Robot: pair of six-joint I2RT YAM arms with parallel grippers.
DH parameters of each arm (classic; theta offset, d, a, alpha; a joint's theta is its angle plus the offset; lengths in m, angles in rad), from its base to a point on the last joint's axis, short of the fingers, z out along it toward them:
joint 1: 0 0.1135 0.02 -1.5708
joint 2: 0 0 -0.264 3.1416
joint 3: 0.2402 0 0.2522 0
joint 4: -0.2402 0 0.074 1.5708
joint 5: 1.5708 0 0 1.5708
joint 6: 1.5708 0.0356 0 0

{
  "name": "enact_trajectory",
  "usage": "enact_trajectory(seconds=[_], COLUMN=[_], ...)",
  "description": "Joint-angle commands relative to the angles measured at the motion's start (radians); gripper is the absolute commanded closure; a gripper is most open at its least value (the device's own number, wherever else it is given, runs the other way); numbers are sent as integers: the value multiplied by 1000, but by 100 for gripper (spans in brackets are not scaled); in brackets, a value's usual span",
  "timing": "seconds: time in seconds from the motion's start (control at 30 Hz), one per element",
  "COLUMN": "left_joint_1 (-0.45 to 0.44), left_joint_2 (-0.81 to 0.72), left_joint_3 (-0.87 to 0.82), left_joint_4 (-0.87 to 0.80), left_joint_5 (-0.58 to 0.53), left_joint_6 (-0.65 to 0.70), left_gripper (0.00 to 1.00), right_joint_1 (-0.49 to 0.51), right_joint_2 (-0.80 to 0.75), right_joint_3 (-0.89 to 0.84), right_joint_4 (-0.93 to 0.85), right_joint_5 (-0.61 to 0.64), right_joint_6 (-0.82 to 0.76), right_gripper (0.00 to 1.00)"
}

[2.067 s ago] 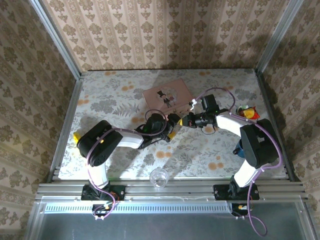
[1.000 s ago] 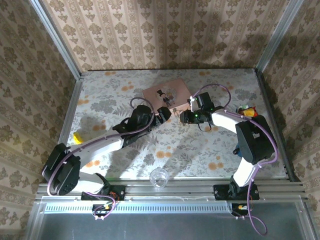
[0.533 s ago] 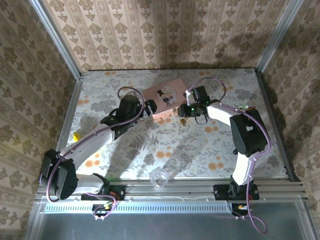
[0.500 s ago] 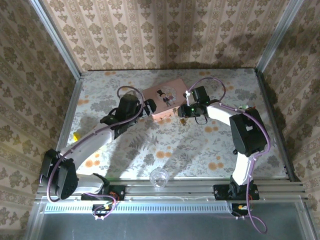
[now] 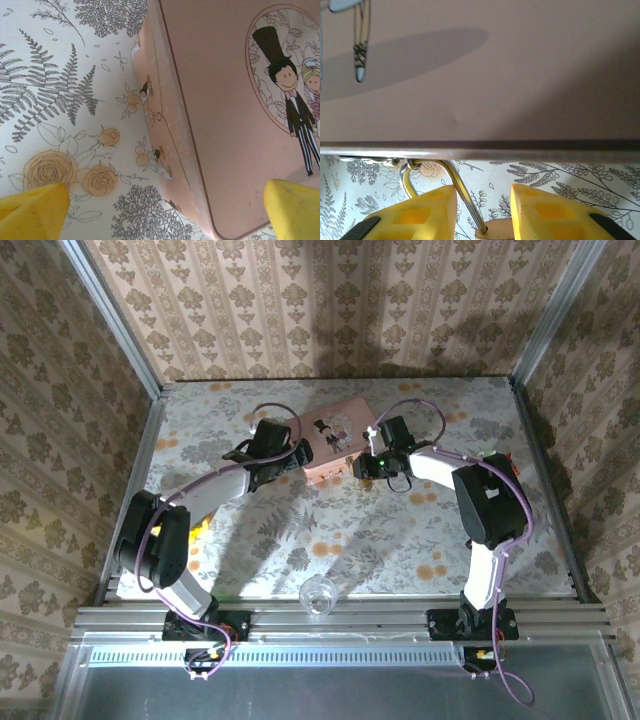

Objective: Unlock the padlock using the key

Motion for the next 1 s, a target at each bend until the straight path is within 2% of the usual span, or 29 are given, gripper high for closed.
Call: enact_trajectory(seconds=[0.0, 0.17, 0.3, 0.53, 0.57, 0.63, 0.73, 0.97], left_joint_1=[10, 13, 13, 13, 13, 13, 13, -14], left_joint_2=[25, 51, 64, 71, 70, 72, 75, 77], left_joint_3=[40, 41, 40, 23, 19, 13, 5, -10], left_joint_4=[3, 13, 8, 11, 15, 17, 17, 13], left_joint_5=[1, -5, -5, 0, 0, 4, 4, -29], left_joint_6=[29, 32, 34, 30, 28, 27, 25, 41], left_gripper=[0, 0, 0, 0, 0, 0, 0, 0], right_joint_1=[6, 9, 14, 15, 15, 15, 15, 15], right_joint_2=[24, 32, 34, 45, 48, 49, 41, 2], right_joint_3=[33, 33, 32, 39, 39, 38, 26, -36], right_joint_4=[-10, -4, 9, 29, 29, 33, 42, 106], right_joint_5=[-4, -1, 3, -8, -8, -3, -1, -14], right_joint_6=[-15, -10, -1, 25, 27, 34, 54, 170], right_gripper=[66, 69, 76, 77, 78, 88, 98, 100])
